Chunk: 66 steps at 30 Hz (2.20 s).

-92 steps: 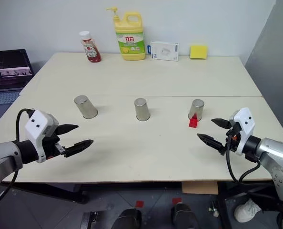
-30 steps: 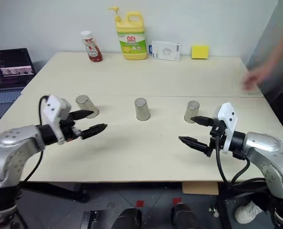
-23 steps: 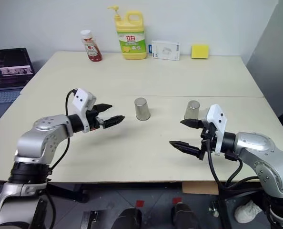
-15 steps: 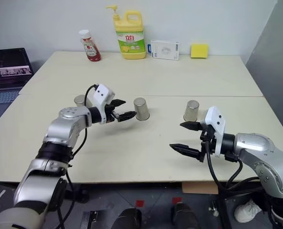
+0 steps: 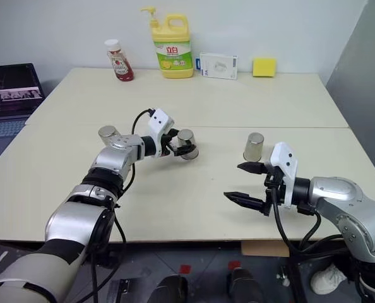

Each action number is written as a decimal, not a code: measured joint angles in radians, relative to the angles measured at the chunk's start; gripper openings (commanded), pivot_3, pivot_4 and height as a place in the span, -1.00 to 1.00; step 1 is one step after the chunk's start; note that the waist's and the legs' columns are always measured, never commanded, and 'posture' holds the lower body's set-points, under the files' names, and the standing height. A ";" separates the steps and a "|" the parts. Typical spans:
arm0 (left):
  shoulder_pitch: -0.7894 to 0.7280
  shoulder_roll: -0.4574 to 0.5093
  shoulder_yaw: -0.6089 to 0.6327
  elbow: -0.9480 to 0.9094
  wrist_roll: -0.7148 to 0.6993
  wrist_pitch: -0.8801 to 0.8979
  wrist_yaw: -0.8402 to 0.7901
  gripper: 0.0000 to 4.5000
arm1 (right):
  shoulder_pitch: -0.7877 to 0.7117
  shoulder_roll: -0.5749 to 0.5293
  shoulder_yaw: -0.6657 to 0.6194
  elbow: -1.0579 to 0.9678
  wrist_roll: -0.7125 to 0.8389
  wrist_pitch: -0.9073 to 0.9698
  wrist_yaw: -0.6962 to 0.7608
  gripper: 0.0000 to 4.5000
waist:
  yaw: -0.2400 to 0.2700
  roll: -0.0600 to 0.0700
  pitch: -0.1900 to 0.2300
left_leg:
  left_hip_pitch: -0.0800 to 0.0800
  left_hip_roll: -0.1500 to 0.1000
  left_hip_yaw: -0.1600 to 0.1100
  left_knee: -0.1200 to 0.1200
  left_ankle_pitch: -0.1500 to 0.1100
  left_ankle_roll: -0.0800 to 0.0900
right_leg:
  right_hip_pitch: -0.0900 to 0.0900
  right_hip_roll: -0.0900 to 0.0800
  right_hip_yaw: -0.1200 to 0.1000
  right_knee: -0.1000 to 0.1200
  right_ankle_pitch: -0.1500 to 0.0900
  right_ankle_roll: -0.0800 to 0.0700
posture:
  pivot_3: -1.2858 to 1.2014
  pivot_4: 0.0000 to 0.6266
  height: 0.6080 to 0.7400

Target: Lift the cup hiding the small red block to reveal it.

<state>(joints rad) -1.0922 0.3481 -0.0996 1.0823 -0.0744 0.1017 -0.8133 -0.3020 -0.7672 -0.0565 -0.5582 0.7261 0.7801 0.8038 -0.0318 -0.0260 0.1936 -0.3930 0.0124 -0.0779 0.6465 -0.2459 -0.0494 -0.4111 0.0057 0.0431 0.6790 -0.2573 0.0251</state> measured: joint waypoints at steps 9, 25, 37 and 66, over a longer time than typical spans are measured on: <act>-0.027 -0.030 0.036 0.075 0.007 -0.028 0.017 0.21 | -0.001 0.000 0.000 0.000 0.000 0.000 -0.007 1.00 | -0.001 0.000 0.000 | 0.000 0.000 0.000 0.000 0.000 0.000 | 0.000 0.000 0.000 0.000 0.000 0.000 | 0.03 -0.52 1.00; 0.190 0.108 0.156 -0.450 0.001 0.164 0.195 0.20 | -0.002 0.007 0.001 -0.023 0.004 0.012 -0.037 1.00 | 0.000 0.000 0.000 | 0.002 0.001 -0.001 0.000 0.000 0.000 | 0.001 0.000 0.000 0.002 0.000 0.000 | 0.03 -0.52 1.00; 0.228 0.116 0.208 -0.341 -0.004 0.225 0.293 0.36 | -0.027 0.024 0.021 0.016 -0.001 0.001 -0.018 1.00 | 0.003 0.000 0.000 | 0.000 0.000 -0.002 0.001 0.000 0.000 | 0.001 -0.001 -0.001 0.001 0.001 0.001 | 0.03 -0.52 1.00; 0.575 0.526 0.302 -1.131 -0.183 0.530 0.000 0.98 | -0.026 0.063 -0.001 0.088 -0.133 -0.161 -0.059 1.00 | -0.017 0.000 0.000 | 0.002 0.002 0.000 -0.001 0.000 0.000 | 0.000 -0.001 0.000 0.001 0.000 0.000 | 0.03 -0.52 1.00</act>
<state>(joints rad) -0.5172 0.8739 0.2029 -0.0487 -0.2579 0.6318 -0.8129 -0.3281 -0.7039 -0.0571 -0.4706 0.5927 0.6191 0.7447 -0.0487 -0.0264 0.1937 -0.3911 0.0142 -0.0782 0.6459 -0.2457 -0.0498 -0.4112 0.0049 0.0427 0.6804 -0.2574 0.0248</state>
